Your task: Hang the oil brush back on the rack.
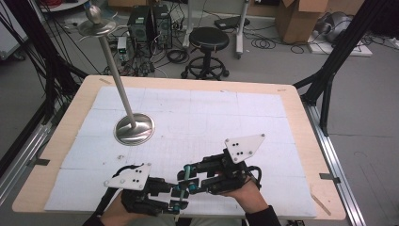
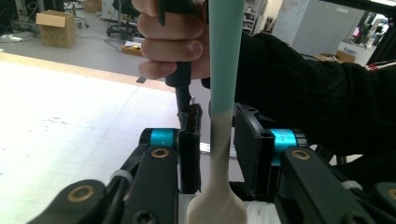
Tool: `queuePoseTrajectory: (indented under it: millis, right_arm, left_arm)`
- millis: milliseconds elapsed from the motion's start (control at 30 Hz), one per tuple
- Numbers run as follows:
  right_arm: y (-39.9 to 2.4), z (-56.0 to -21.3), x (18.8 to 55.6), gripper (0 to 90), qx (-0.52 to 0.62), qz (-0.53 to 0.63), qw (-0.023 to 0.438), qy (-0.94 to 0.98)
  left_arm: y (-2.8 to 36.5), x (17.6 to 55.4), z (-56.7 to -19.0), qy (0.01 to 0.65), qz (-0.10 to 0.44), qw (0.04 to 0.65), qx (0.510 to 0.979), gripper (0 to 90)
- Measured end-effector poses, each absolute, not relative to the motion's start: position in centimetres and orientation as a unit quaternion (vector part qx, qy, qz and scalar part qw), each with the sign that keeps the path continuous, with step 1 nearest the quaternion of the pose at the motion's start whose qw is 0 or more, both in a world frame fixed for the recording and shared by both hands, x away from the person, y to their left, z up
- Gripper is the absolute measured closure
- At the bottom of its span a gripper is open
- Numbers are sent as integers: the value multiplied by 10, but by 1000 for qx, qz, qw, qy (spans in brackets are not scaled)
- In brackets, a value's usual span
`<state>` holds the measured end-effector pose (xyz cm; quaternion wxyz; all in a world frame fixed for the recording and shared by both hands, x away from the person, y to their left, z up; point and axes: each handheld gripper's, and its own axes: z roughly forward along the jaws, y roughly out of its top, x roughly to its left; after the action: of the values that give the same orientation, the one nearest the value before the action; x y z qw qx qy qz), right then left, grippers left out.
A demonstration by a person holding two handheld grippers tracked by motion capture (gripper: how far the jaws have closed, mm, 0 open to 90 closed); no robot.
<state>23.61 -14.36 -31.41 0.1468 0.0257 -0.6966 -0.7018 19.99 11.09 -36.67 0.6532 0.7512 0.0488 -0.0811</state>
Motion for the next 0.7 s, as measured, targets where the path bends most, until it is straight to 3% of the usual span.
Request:
queuePoseTrajectory:
  millis: [133,333,467,567,700]
  right_arm:
    - [-143,-315,236,758,24,-702,147,-697]
    - [-143,-316,235,743,14,-703,146,-696]
    - [-147,-317,234,503,-35,-716,123,-687]
    - [-149,-315,231,409,-69,-712,87,-693]
    - [-148,-312,224,366,-126,-696,15,-707]
  left_arm:
    - [112,199,-367,47,-75,654,751,799]
    - [114,199,-367,57,-58,654,752,812]
    - [117,200,-367,79,-35,655,751,813]
    - [119,201,-367,108,-9,657,746,813]
    - [122,204,-367,150,33,651,743,812]
